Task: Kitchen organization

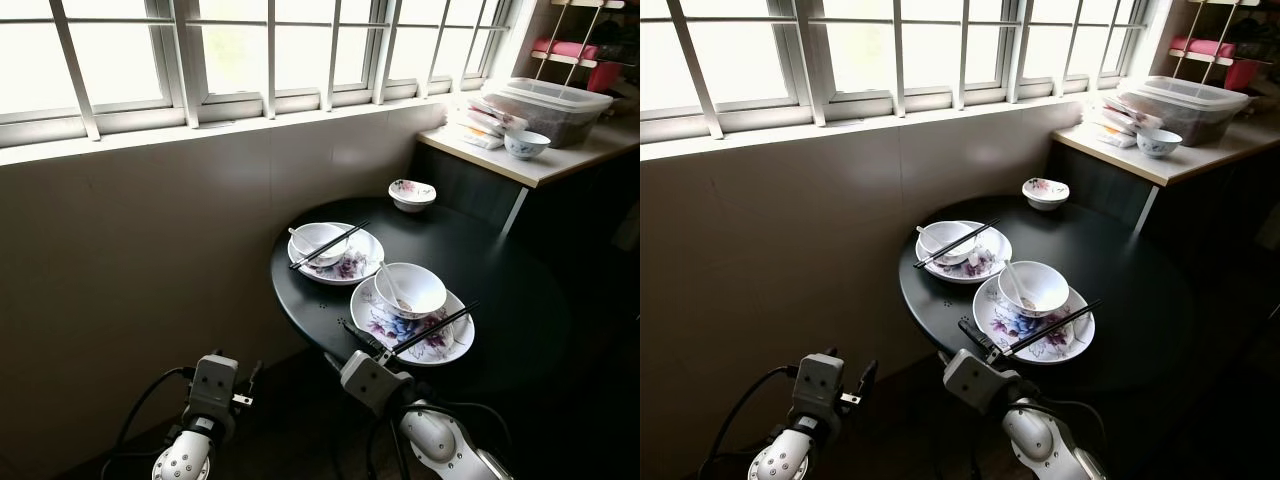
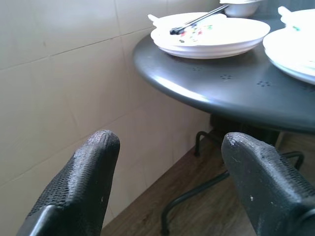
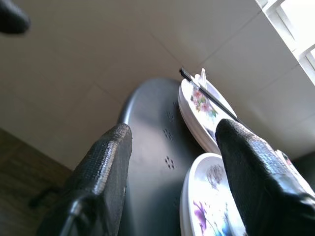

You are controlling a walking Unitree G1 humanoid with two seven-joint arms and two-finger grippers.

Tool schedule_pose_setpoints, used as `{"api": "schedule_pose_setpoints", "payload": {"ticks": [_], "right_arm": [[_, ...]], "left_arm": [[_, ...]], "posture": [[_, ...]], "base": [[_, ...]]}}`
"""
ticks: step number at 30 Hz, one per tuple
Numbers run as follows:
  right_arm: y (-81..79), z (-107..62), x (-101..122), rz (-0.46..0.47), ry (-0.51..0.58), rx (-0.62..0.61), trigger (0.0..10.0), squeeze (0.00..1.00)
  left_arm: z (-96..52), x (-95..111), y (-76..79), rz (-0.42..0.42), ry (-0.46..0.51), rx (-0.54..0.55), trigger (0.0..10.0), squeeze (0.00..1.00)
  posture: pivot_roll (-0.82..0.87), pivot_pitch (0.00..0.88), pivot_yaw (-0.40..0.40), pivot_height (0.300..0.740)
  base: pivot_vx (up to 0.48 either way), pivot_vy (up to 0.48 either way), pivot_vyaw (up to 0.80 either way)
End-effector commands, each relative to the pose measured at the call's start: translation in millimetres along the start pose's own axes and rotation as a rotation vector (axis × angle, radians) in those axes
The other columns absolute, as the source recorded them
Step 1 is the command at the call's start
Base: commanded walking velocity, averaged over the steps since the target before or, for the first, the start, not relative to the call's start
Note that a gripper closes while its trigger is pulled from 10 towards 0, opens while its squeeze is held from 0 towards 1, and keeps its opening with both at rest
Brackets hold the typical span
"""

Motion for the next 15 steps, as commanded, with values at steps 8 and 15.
{"api": "schedule_pose_setpoints", "payload": {"ticks": [8, 15], "right_arm": [[-4.3, -8.3, -14.2, -0.215, -0.112, 0.025, 10.0, 0.00], [-4.5, -4.3, -18.4, -0.200, -0.149, 0.060, 10.0, 0.00]], "left_arm": [[1.8, -0.7, -0.1, -0.013, -0.015, -0.008, 10.0, 0.00], [3.1, -0.6, 0.1, -0.015, -0.016, -0.011, 10.0, 0.00]], "posture": [[0.01, 0.000, -0.047, 0.740], [0.01, 0.000, -0.045, 0.740]], "base": [[0.000, 0.000, 0.00], [0.000, 0.000, 0.00]]}}
Point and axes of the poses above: a point about 5 cm out from each wrist's last joint towards the gripper, its own z axis pointing out of the wrist towards the gripper, its own x axis along the axis of the wrist's last joint, y = z × x, the point moved 1 cm from there along z, pointing out of the wrist towards the gripper, and after that the axes turned 11 degrees about z, right-handed, at the moved point
